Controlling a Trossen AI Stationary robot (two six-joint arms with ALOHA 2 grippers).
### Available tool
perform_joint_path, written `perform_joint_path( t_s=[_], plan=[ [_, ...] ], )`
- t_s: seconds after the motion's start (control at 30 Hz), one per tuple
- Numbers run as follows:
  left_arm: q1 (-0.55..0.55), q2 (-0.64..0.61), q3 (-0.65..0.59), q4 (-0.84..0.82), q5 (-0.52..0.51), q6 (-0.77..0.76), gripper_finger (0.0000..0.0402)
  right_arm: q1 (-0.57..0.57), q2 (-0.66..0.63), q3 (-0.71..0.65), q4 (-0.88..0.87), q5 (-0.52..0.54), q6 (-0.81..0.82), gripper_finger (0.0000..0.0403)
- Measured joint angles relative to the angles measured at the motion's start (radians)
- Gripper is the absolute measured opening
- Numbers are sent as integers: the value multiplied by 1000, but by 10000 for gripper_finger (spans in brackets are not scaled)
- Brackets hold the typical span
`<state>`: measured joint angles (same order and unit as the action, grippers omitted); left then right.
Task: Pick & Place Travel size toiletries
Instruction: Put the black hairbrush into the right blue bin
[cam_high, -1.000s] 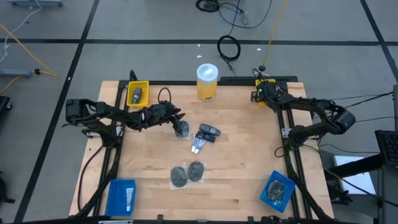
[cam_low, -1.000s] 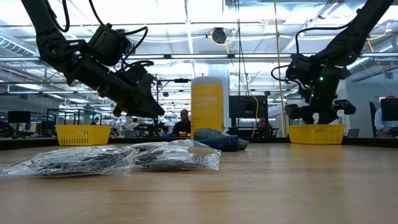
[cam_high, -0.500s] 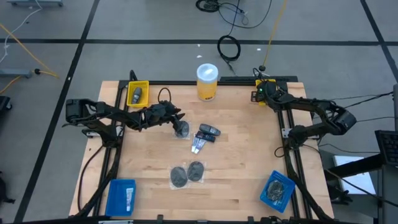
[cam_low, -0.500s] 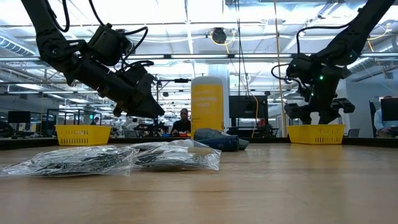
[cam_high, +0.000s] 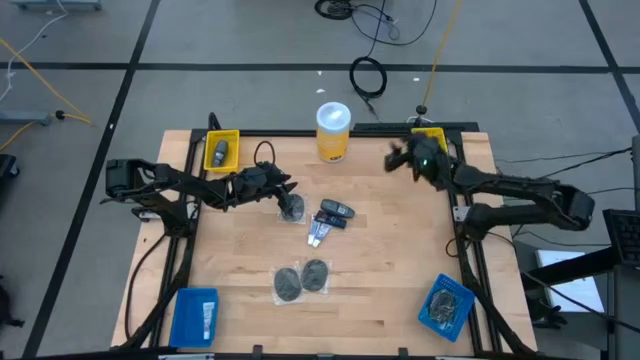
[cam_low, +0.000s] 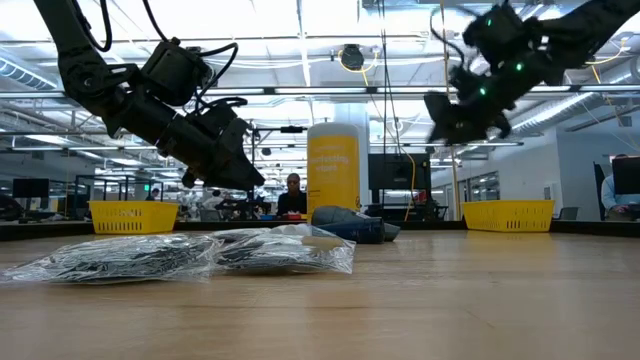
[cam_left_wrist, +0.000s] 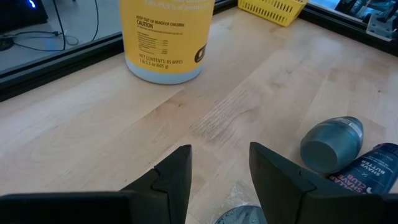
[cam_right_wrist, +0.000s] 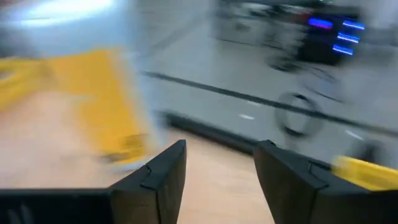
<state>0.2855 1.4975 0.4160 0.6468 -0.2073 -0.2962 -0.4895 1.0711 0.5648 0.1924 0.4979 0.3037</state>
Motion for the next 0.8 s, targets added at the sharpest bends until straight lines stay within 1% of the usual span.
perform_joint_path(
  t_s=[0.1, 0.23, 0.27, 0.33, 0.4, 0.43, 0.47, 0.53, 0.63, 0.7, 0.73, 0.8],
  plan=[
    [0, 0, 0, 0, 0, 2, 157, 154, 47, 0, 107, -5, -49, 175],
    [-2, 0, 0, 0, 4, 6, 157, 330, 168, 0, 251, -6, -121, 172],
    [-4, 0, 0, 0, 20, 15, 157, 366, 203, 1, 286, -6, -135, 171],
    [-12, 0, 0, -9, 100, 72, 157, 431, 276, 1, 314, -7, -149, 171],
    [-22, -1, 0, -57, 194, 132, 157, 487, 347, 1, 326, -26, -151, 171],
    [-28, -5, 0, -101, 225, 140, 157, 512, 382, 1, 332, -32, -139, 171],
    [-31, -10, 0, -151, 234, 137, 157, 537, 418, 1, 342, -30, -119, 171],
    [-31, -21, 6, -266, 223, 105, 157, 584, 493, 1, 384, -27, -79, 171],
    [-15, -26, 23, -422, 162, 53, 157, 646, 602, 1, 505, 1, -55, 171],
    [9, -27, 27, -444, 136, -6, 159, 676, 674, 1, 607, 60, -74, 171],
    [22, -27, 28, -443, 140, -24, 163, 685, 707, 1, 657, 94, -90, 171],
    [51, -27, 28, -427, 187, -48, 180, 695, 766, 1, 743, 138, -105, 171]
  ],
)
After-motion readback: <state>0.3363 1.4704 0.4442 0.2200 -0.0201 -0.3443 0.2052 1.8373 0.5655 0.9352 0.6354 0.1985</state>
